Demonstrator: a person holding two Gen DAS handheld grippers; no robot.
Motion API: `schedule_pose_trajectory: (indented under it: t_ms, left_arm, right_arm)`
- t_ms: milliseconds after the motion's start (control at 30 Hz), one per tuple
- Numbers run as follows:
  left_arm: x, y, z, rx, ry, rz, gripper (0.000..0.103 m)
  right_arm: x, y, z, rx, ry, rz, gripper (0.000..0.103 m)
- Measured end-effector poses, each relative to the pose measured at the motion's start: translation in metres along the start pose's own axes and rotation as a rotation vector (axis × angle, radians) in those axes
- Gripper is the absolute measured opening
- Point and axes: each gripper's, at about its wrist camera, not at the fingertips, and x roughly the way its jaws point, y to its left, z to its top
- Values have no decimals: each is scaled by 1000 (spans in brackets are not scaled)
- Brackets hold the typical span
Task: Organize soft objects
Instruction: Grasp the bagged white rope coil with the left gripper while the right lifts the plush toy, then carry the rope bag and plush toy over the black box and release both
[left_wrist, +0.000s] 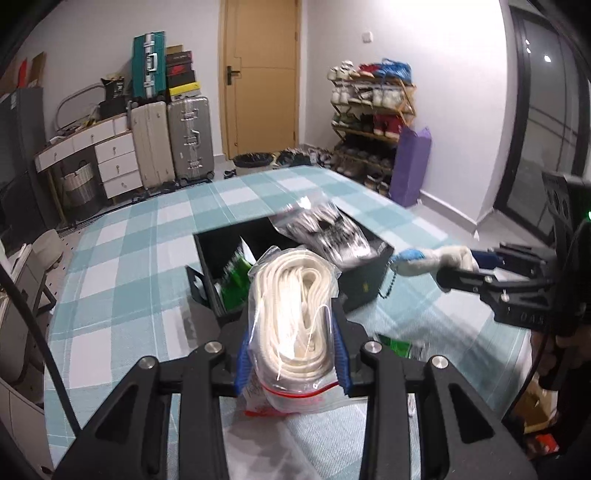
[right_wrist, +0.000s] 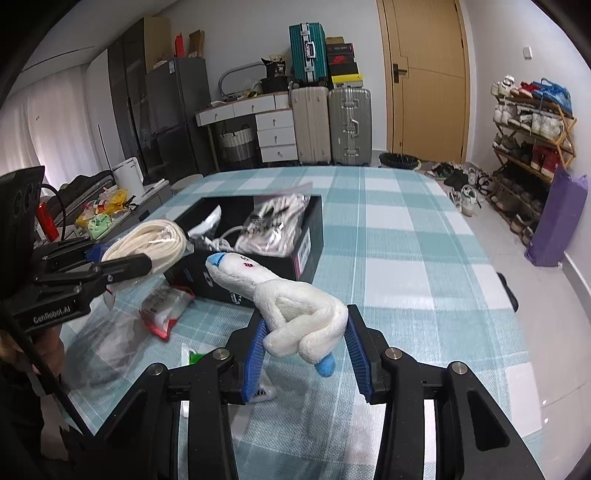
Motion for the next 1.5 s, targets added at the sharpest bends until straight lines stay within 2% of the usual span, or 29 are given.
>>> schedule_pose_trajectory:
  t_ms: [400, 633, 1067, 1300, 1500]
  left_arm:
    - [9, 15, 23, -60, -36, 53, 35]
    - [18, 22, 33, -90, -51, 84, 35]
    - [49, 30, 41, -129, -30, 103, 35]
    - [55, 35, 42, -143, -23, 115, 35]
    - [60, 38, 41, -152, -15, 112, 35]
  right_arm:
    - [5, 24, 30, -69, -34, -50, 41]
    - [19, 38, 48, -120, -41, -119, 41]
    - [61, 55, 75, -223, -20, -163, 41]
    - [88, 67, 83, -349, 5, -243, 41]
    - [107, 68, 86, -390, 38, -223, 41]
